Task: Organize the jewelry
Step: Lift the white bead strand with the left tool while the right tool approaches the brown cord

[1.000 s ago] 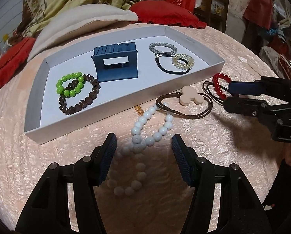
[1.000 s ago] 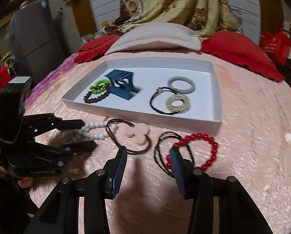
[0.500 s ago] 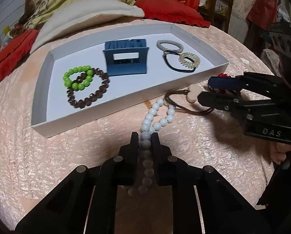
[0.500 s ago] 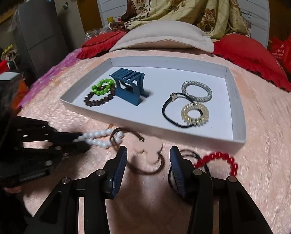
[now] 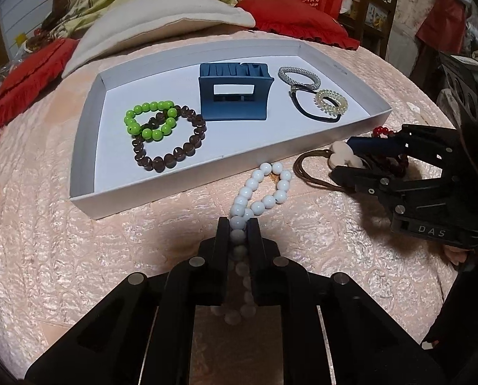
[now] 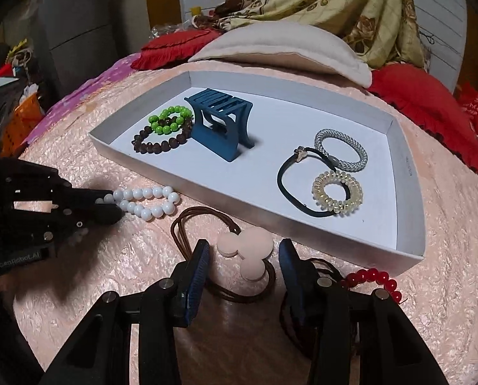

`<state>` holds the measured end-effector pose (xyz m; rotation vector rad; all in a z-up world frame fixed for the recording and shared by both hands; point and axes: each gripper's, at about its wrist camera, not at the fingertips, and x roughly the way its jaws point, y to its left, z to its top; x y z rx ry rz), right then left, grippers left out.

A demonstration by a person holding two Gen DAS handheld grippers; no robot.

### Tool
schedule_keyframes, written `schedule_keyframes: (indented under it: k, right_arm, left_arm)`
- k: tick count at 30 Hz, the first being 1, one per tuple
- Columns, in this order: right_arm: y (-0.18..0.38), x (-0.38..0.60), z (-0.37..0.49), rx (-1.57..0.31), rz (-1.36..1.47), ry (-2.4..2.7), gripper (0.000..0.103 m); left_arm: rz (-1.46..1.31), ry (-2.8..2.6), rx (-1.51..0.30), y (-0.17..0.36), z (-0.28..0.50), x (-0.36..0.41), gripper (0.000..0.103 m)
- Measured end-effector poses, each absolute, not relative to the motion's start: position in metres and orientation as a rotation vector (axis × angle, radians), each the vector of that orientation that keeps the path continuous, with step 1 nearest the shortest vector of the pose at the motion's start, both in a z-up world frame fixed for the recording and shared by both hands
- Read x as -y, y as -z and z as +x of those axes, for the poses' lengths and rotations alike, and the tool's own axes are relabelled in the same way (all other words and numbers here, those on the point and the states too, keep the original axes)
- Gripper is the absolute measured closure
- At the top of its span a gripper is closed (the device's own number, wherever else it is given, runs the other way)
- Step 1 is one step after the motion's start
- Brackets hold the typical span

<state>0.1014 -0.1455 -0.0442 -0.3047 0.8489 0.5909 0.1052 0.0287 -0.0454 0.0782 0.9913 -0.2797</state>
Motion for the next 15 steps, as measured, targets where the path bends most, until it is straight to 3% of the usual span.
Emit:
schedule_keyframes:
  k: [5, 7, 10, 15]
  right_arm:
    - [0.045, 0.145, 0.102, -0.846, -0.308, -0.619, 0.068]
    - [0.045, 0.145, 0.101, -0.849, -0.306, -0.619, 0.069]
    - [0.044, 0.146, 0.098, -0.853, -0.294, -0.609, 0.070]
    - [0.034, 0.152, 0.089, -0.827, -0.260, -0.597, 0.070]
  left_arm:
    - [0.055, 0.287, -0.985, 0.046, 0.105, -0.031, 0.091]
    - [0.047, 0.305, -0.984, 0.046, 0.105, -0.031, 0.085]
    - [0.044, 0.344, -0.982, 0.046, 0.103, -0.029, 0.067]
    - [0.068, 0.353, -0.981, 0.045, 0.101, -0.025, 0.067]
